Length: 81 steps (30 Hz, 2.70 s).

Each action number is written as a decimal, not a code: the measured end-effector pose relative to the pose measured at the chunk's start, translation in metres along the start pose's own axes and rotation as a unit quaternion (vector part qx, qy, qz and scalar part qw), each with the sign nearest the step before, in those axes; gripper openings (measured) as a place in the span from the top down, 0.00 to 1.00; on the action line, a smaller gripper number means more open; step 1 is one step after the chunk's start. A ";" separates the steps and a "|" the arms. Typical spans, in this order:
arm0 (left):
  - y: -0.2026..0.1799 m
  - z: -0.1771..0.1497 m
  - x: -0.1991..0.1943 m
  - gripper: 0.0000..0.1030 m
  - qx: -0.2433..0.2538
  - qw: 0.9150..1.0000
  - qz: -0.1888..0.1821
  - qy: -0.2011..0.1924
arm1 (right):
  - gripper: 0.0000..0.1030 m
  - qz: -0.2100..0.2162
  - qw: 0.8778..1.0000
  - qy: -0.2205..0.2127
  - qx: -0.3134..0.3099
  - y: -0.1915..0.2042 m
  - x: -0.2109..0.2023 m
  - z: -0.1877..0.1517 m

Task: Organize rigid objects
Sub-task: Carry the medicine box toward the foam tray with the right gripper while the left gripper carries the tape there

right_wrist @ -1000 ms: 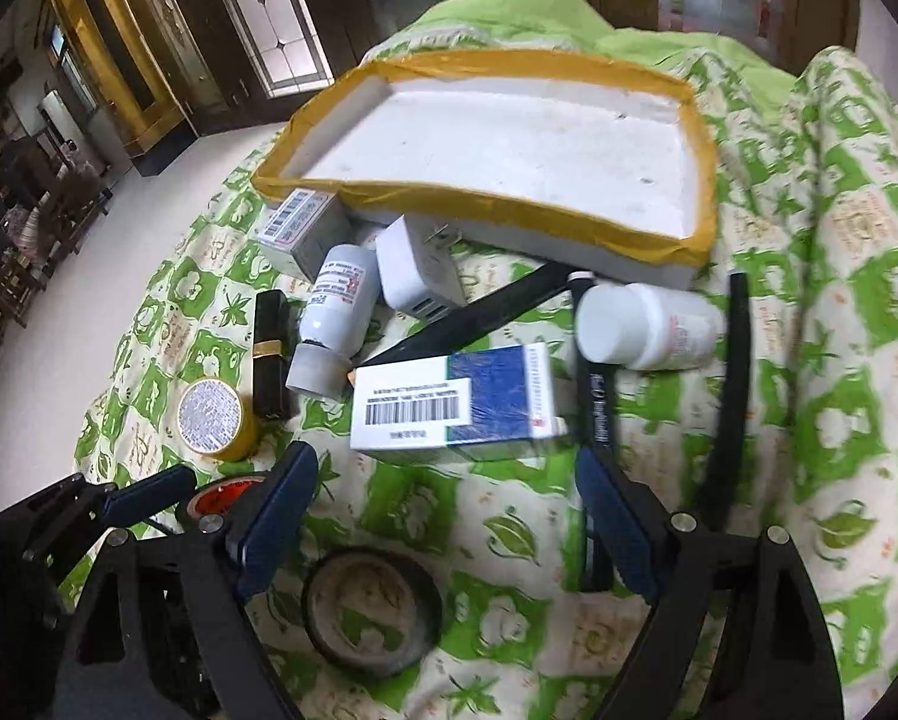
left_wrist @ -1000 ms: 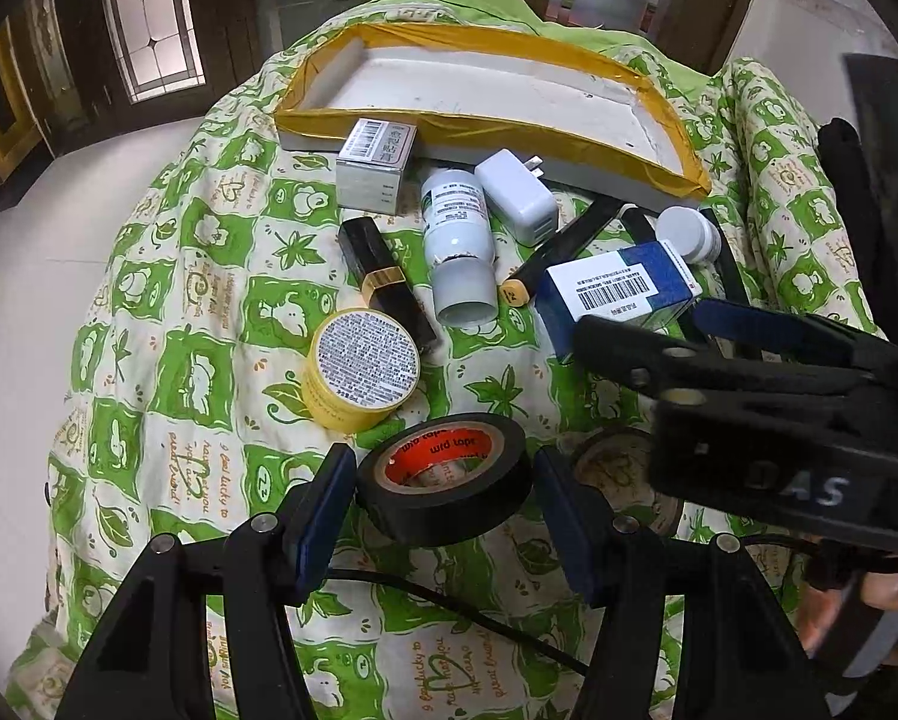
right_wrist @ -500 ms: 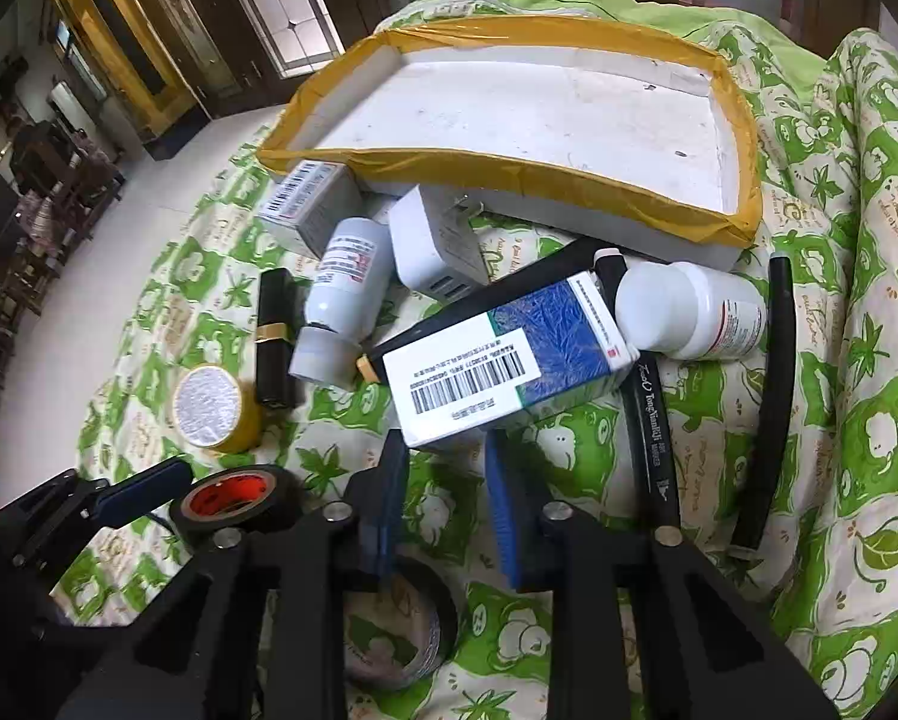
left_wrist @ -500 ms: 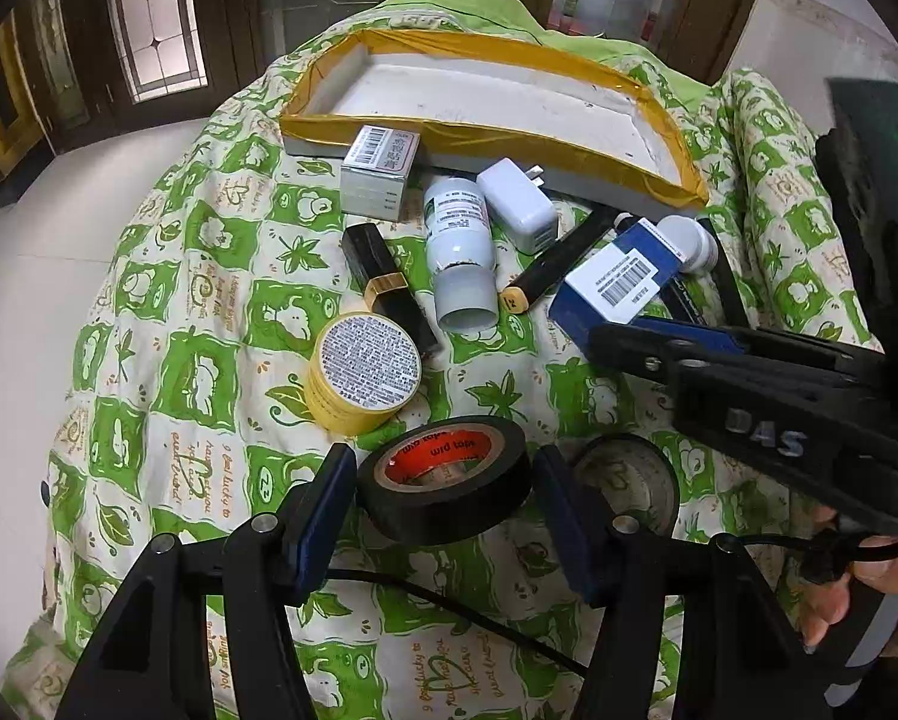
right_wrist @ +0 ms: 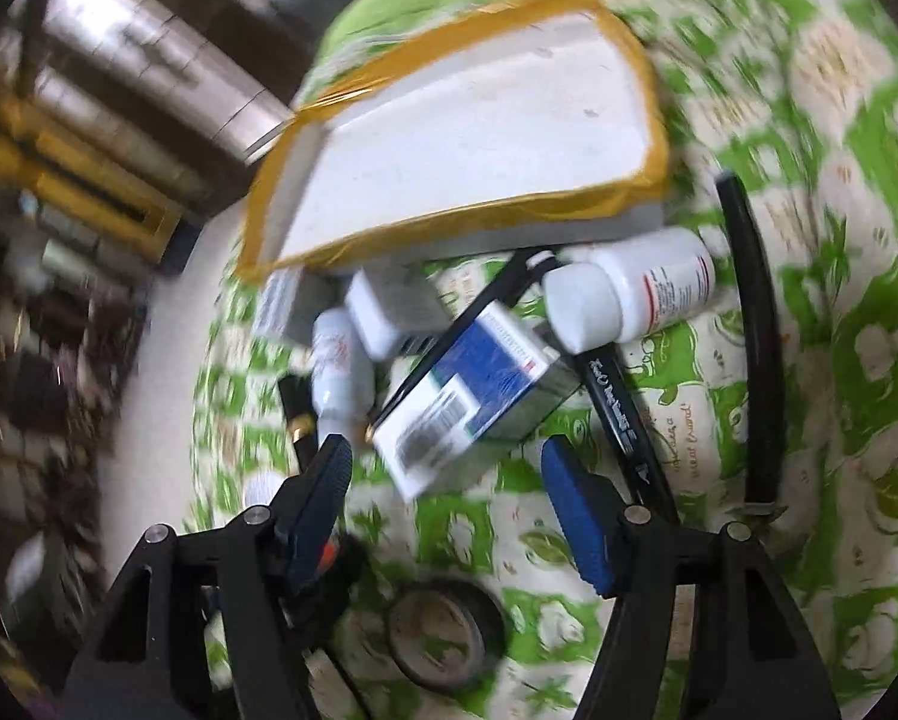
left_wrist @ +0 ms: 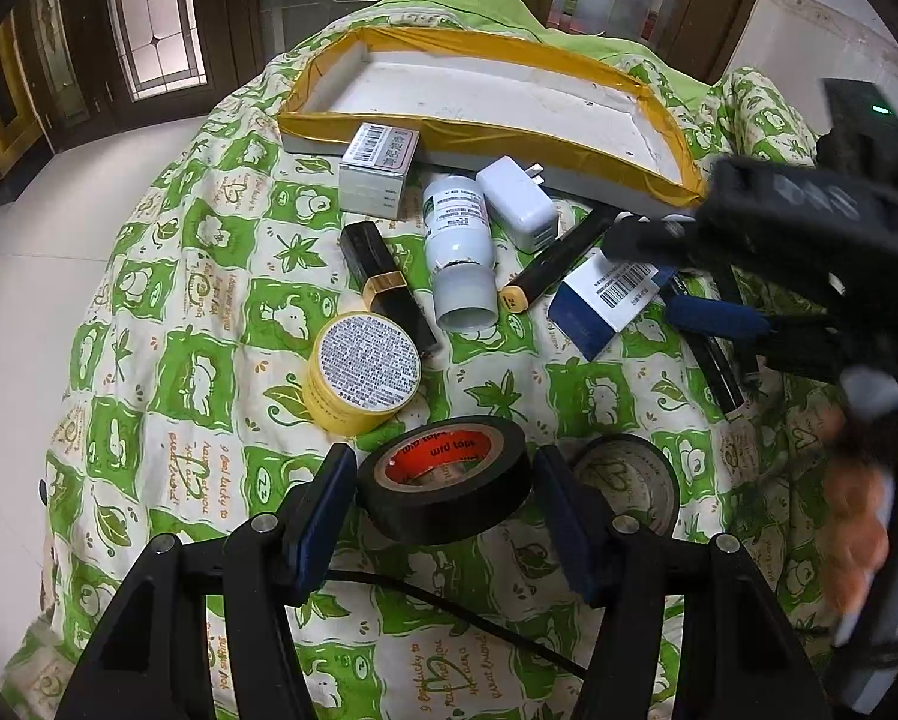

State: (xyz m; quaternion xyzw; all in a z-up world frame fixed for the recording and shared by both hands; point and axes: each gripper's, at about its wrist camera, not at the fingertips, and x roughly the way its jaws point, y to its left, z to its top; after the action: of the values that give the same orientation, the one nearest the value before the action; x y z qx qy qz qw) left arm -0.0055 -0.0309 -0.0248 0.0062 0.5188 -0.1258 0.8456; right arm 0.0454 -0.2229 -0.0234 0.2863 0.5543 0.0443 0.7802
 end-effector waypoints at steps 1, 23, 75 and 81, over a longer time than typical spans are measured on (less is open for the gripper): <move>0.000 0.000 0.000 0.37 0.000 1.000 -0.001 0.000 | 0.37 -0.002 1.000 -0.001 0.010 -0.001 0.003 0.003; 0.004 0.002 -0.029 0.38 -0.014 0.997 -0.032 -0.074 | 0.98 -0.012 0.995 -0.015 -0.099 0.007 -0.036 0.021; -0.008 0.108 -0.043 0.38 0.036 0.990 -0.014 -0.135 | 0.65 0.028 0.995 -0.063 -0.069 0.000 -0.057 0.080; -0.003 0.145 -0.027 0.38 0.019 0.992 -0.019 -0.127 | 0.65 0.032 0.995 -0.071 -0.058 -0.001 -0.056 0.093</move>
State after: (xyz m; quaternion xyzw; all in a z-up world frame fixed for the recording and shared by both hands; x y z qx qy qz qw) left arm 0.1097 -0.0490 0.0663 -0.0037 0.4047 -0.1516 0.9018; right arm 0.1063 -0.2823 0.0430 0.2606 0.4849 0.0810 0.8309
